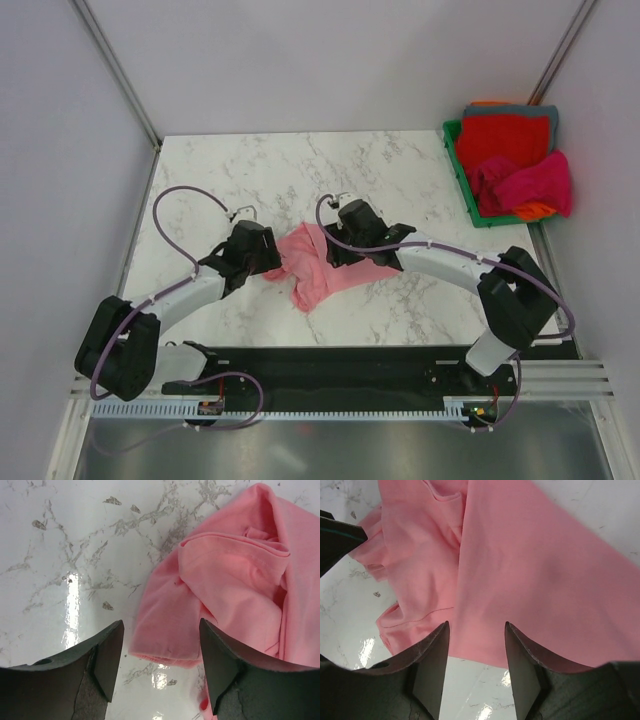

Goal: Fold and stack the t-shirts
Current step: Flatten the tshirt out

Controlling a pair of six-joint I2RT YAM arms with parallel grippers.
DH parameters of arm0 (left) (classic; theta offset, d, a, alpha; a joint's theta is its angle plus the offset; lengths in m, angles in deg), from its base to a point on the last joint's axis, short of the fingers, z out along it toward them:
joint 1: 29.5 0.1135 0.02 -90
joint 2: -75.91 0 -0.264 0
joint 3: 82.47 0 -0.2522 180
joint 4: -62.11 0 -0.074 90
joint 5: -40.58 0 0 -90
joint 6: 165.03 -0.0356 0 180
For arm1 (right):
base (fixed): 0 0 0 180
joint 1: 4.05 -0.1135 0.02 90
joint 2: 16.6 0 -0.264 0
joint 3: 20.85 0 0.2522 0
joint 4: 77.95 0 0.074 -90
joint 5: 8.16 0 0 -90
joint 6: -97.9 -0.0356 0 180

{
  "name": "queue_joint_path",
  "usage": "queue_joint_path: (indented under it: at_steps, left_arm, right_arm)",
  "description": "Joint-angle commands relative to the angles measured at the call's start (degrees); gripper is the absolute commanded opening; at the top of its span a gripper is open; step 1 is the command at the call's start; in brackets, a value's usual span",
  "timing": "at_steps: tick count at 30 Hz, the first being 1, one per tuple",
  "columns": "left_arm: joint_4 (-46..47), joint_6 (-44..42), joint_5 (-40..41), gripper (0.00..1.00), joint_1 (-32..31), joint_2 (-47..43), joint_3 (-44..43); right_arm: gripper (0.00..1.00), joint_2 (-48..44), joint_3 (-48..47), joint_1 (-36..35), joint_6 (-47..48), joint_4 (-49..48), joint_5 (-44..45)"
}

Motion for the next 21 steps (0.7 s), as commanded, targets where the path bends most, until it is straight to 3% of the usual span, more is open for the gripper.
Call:
queue_joint_path:
  at_steps: [1, 6, 9, 13, 17, 21]
  left_arm:
    - [0.02, 0.50, -2.02, 0.68, 0.13, 0.44, -2.19]
    - [2.31, -0.64, -4.48, 0.64, 0.13, -0.17, -1.23]
    - [2.75, -1.00, -5.27, 0.72, 0.13, -0.79, -1.05]
    - [3.71, -1.61, -6.15, 0.72, 0.13, -1.67, -0.26]
    - [3.89, -1.88, -7.12, 0.65, 0.13, -2.19, -0.17]
    - [4.33, -2.23, -7.74, 0.63, 0.13, -3.33, 0.44]
  right_arm:
    - [0.56, 2.47, -4.04, -1.71, -1.29, -1.39, 2.30]
    - [0.58, 7.30, -5.36, -3.38, -1.81, -0.69, 2.56]
    - [0.58, 9.68, -6.67, -4.52, -1.73, 0.10, 3.35]
    - [0.57, 12.31, -9.23, -5.58, -1.81, 3.26, 5.72]
    - [0.44, 13.81, -10.29, -5.67, -2.52, 4.41, 7.40]
    - [0.38, 14.95, -11.16, -5.67, -2.52, 4.76, 7.57]
